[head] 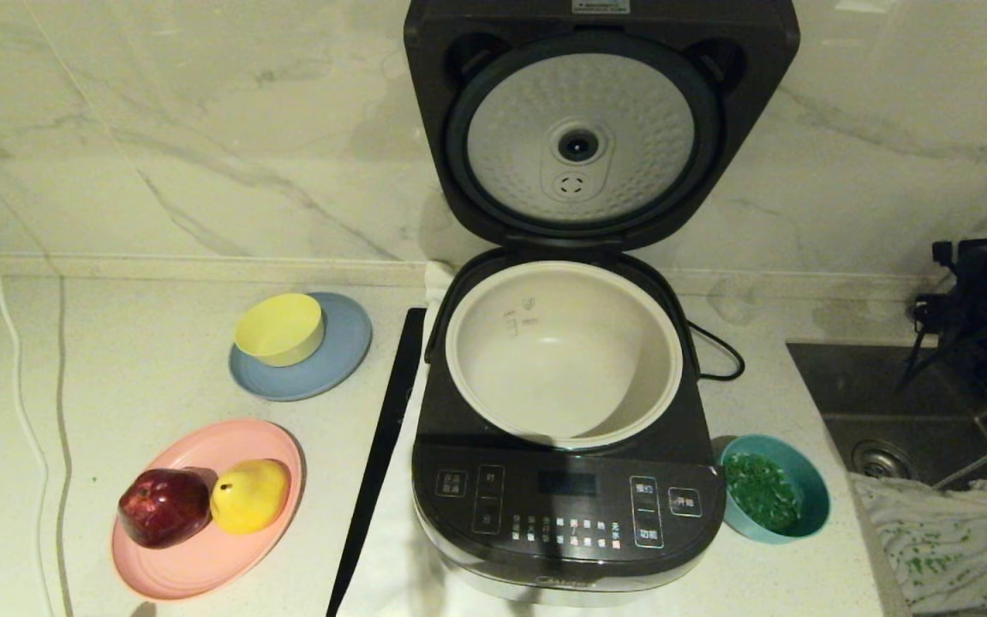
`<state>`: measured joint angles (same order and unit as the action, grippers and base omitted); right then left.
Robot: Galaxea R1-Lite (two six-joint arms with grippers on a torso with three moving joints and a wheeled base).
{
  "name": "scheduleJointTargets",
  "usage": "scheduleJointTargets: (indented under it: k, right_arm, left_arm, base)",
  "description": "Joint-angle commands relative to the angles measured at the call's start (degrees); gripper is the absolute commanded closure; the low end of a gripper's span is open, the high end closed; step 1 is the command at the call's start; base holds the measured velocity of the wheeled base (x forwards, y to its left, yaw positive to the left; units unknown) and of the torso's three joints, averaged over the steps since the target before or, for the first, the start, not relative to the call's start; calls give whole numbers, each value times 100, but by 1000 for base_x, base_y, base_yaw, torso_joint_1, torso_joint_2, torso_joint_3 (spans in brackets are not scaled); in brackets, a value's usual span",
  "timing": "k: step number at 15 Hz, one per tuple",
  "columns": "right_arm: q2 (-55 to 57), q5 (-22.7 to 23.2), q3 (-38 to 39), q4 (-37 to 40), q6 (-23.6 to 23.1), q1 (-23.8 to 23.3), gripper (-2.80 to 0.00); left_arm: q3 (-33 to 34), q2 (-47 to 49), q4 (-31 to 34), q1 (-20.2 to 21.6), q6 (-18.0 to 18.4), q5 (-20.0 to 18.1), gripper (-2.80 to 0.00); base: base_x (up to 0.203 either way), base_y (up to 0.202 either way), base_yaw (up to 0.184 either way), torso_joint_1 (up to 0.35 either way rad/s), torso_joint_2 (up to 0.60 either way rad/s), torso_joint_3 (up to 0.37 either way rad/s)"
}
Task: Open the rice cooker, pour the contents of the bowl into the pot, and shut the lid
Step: Turn on the tap
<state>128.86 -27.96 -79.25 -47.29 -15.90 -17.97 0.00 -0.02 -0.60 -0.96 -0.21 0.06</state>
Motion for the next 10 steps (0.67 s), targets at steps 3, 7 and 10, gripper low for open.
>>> scheduleJointTargets:
  k: [3, 7, 10]
  right_arm:
    - [-509, -20, 365, -104, 239, 23, 0]
    - [-1761, 248, 1164, 695, 754, 224, 0]
    - [-2908, 1029, 1661, 2757, 1363, 501, 0]
  left_arm:
    - [18, -6, -2, 0, 0, 3, 0]
    - [18, -4, -2, 0, -2, 3, 0]
    - [18, -2, -2, 0, 3, 3, 0]
  base:
    - [0, 0, 0, 0, 0, 0]
    - [0, 0, 0, 0, 0, 0]
    - [0, 0, 0, 0, 0, 0]
